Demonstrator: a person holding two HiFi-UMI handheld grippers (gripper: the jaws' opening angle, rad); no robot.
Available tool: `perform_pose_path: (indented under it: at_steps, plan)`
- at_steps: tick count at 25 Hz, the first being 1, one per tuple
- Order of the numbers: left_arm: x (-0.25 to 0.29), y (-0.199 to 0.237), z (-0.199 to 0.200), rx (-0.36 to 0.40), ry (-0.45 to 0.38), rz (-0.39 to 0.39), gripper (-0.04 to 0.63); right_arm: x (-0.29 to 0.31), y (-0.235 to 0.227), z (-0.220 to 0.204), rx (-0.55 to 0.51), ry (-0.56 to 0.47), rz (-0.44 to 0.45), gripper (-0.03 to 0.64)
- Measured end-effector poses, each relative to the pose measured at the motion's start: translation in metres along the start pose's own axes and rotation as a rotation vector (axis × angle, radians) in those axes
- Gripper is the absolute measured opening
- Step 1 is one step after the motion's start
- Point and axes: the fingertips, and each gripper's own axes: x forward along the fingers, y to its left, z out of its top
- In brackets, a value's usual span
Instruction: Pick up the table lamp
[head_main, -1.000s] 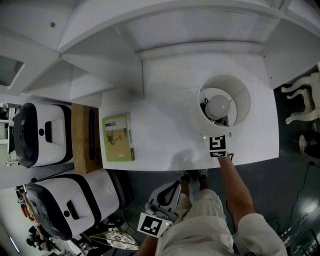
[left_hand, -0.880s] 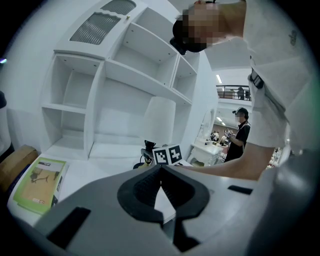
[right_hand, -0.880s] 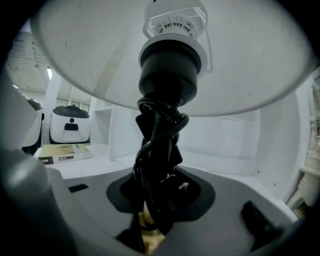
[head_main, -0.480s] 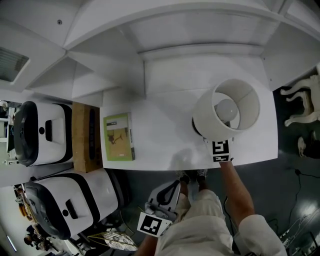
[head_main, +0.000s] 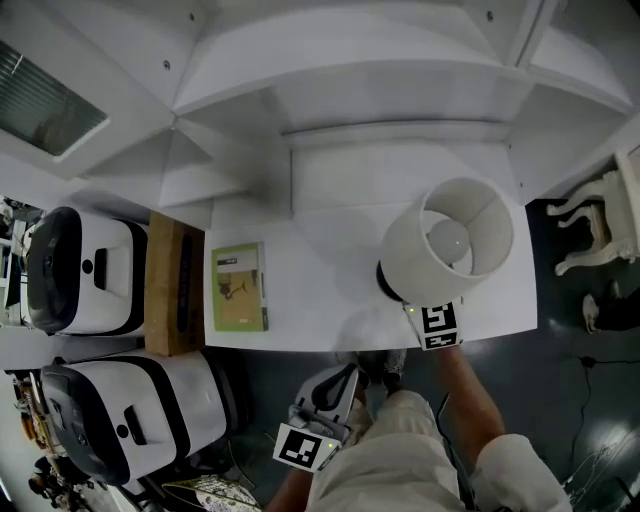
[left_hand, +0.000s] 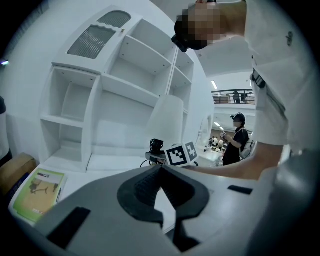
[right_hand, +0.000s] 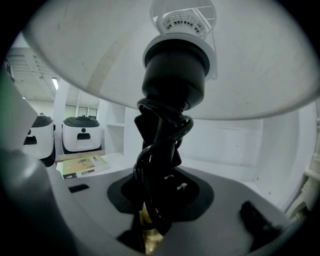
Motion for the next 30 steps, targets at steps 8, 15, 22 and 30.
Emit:
perform_pose_path:
  at_steps: [8,15,22,30]
  plan:
    - [-0.004,-0.017,0.021,0.033,-0.053,-0.017,0.011,-0.039,0.005,0.041,0.005,-0.019,0.053,0.109]
    - [-0.002,-0.029,0.042,0.063,-0.1,-0.05,0.011,-0.08,0.009,0.062,-0.004,-0.022,0.071,0.107]
    - [0.002,-0.04,0.056,0.082,-0.139,-0.069,0.011,-0.122,0.012,0.088,0.038,-0.027,0.108,0.107]
    - [0.008,-0.052,0.066,0.105,-0.178,-0.079,0.011,-0.164,0.016,0.102,0.004,-0.053,0.131,0.106]
